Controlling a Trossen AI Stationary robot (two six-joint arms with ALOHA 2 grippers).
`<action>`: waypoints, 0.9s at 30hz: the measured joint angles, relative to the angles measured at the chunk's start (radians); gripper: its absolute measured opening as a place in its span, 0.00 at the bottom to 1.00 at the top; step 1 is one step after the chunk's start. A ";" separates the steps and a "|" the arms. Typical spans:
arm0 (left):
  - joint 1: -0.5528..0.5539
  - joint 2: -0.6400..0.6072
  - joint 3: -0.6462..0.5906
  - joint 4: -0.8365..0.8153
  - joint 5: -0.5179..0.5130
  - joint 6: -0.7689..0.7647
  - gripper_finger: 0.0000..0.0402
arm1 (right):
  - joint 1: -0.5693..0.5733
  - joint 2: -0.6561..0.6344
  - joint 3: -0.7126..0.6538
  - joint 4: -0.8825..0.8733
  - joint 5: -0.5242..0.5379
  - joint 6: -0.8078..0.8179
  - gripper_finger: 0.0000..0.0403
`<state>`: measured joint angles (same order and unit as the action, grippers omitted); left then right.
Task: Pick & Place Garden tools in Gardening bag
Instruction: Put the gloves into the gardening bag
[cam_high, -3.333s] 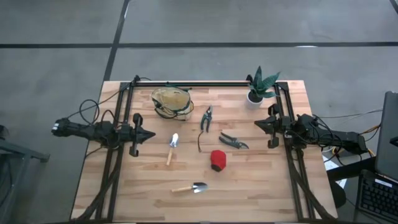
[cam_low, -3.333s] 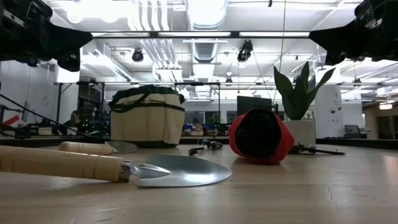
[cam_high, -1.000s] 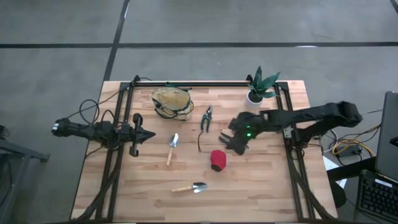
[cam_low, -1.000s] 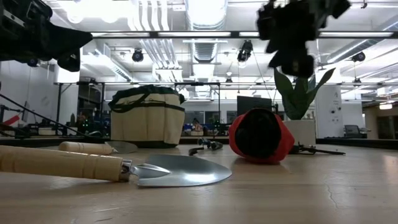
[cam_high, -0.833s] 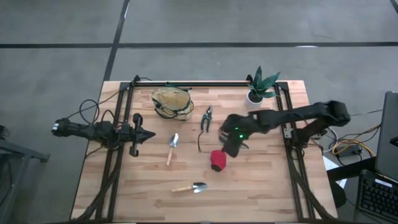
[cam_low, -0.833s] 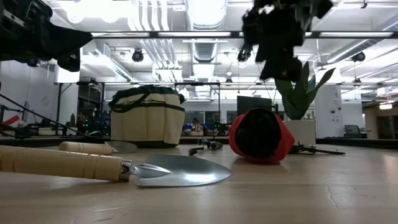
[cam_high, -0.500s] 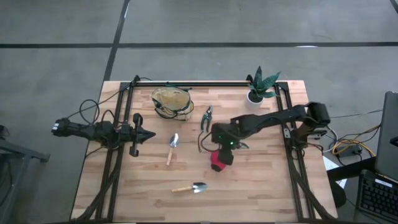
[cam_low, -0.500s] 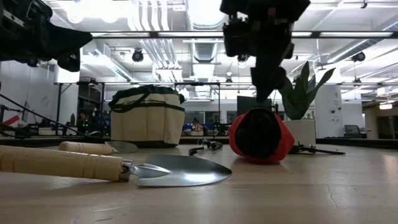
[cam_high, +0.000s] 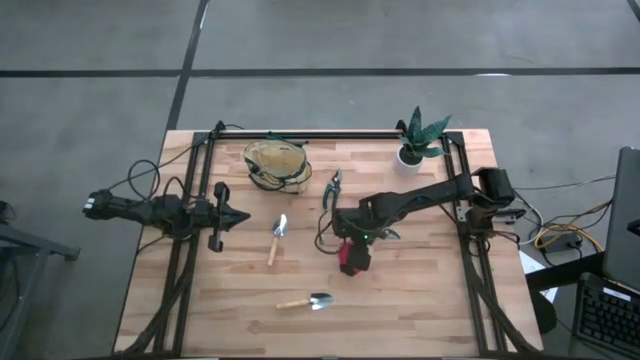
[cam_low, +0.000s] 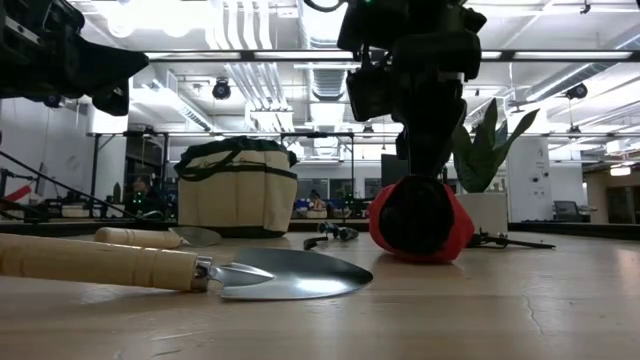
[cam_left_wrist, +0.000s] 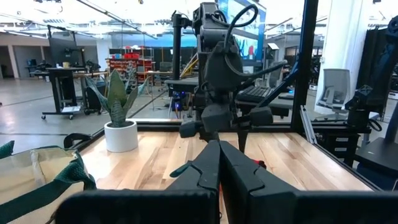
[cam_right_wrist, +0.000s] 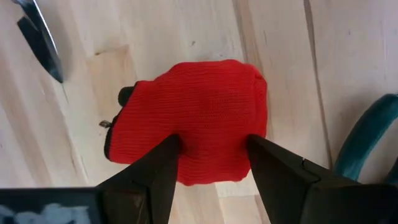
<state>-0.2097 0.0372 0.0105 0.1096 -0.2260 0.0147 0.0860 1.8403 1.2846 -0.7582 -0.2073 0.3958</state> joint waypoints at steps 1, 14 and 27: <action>0.000 0.000 0.000 0.001 0.000 0.000 0.02 | 0.001 0.005 0.000 0.003 0.000 -0.001 0.44; 0.000 0.002 0.000 -0.006 0.000 0.000 0.02 | 0.001 0.034 0.000 0.029 -0.011 -0.003 0.10; 0.000 0.002 0.000 -0.006 0.000 0.000 0.02 | -0.051 0.030 0.142 0.032 -0.027 0.005 0.04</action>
<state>-0.2096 0.0391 0.0105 0.1032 -0.2260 0.0148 0.0348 1.8702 1.4261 -0.7261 -0.2339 0.4008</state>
